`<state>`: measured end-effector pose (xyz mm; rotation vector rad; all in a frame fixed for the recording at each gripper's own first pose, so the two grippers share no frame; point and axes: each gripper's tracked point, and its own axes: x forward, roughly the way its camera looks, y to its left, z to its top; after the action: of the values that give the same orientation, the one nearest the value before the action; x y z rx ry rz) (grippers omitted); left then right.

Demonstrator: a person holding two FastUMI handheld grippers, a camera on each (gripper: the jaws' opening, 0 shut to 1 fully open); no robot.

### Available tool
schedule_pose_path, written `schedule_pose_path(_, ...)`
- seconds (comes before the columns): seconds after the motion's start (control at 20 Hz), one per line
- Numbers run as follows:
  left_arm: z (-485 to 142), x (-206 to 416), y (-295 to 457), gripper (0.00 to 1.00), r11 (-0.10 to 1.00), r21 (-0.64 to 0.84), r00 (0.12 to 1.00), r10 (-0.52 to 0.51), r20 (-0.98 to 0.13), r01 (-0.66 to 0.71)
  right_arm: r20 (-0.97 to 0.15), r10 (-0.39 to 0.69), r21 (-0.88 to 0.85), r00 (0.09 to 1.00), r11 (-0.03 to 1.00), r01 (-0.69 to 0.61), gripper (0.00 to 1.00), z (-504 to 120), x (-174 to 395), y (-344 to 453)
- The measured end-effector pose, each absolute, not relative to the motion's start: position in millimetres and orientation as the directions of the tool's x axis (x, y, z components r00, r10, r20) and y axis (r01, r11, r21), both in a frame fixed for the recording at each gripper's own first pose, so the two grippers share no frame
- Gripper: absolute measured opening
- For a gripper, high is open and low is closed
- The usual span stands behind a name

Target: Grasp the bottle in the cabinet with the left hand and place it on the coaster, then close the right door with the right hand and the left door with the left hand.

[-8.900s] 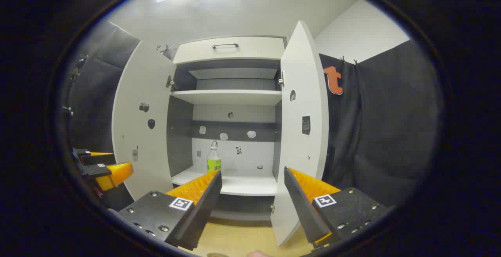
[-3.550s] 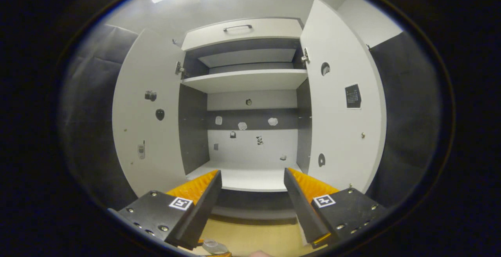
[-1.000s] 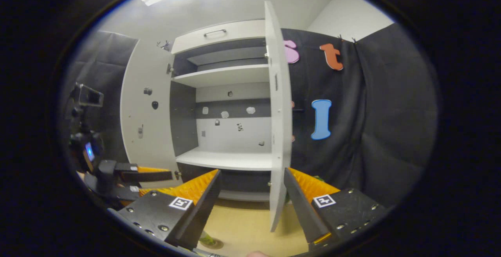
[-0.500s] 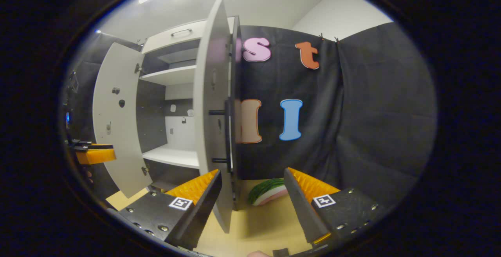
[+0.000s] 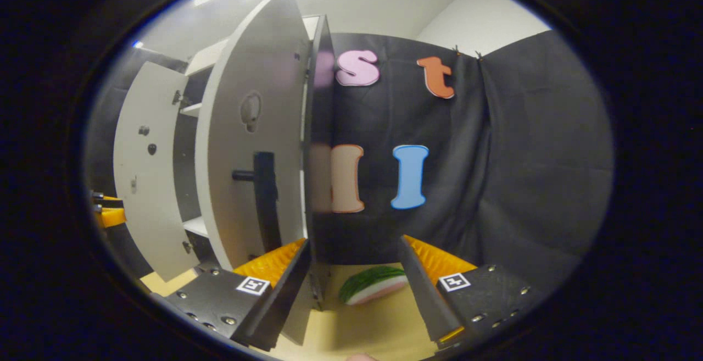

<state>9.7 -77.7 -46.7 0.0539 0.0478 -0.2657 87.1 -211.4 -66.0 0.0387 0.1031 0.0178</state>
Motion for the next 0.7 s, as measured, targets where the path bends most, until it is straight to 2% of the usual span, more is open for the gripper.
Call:
schedule_pose_path(0.05,-44,8,-75,0.86,0.965,0.037,0.965,-0.257,-0.046,0.259,-0.091,-0.001,0.017,0.996,1.000,0.002,0.97,-62,88,-214)
schedule_pose_path(0.1,-40,4,-73,0.86,0.966,0.026,0.966,-0.256,-0.034,0.257,-0.085,0.008,0.010,0.996,1.000,-0.007,0.89,-62,92,-212)
schedule_pose_path(0.35,-17,-5,-67,0.85,0.970,0.012,0.970,-0.244,0.002,0.244,-0.106,0.041,0.057,0.993,0.998,-0.035,0.88,-66,95,-197)
schedule_pose_path(0.55,-12,-7,-62,0.86,0.972,0.018,0.972,-0.235,0.002,0.235,-0.104,0.018,0.044,0.994,0.999,-0.014,0.88,-65,99,-193)
schedule_pose_path(0.6,-12,-8,-60,0.85,0.973,0.018,0.973,-0.230,0.003,0.230,-0.105,0.026,0.050,0.994,0.999,-0.020,0.85,-66,100,-189)
schedule_pose_path(0.7,-13,-12,-56,0.85,0.975,0.013,0.975,-0.224,-0.002,0.224,-0.113,0.047,0.058,0.992,0.998,-0.040,0.88,-67,102,-177)
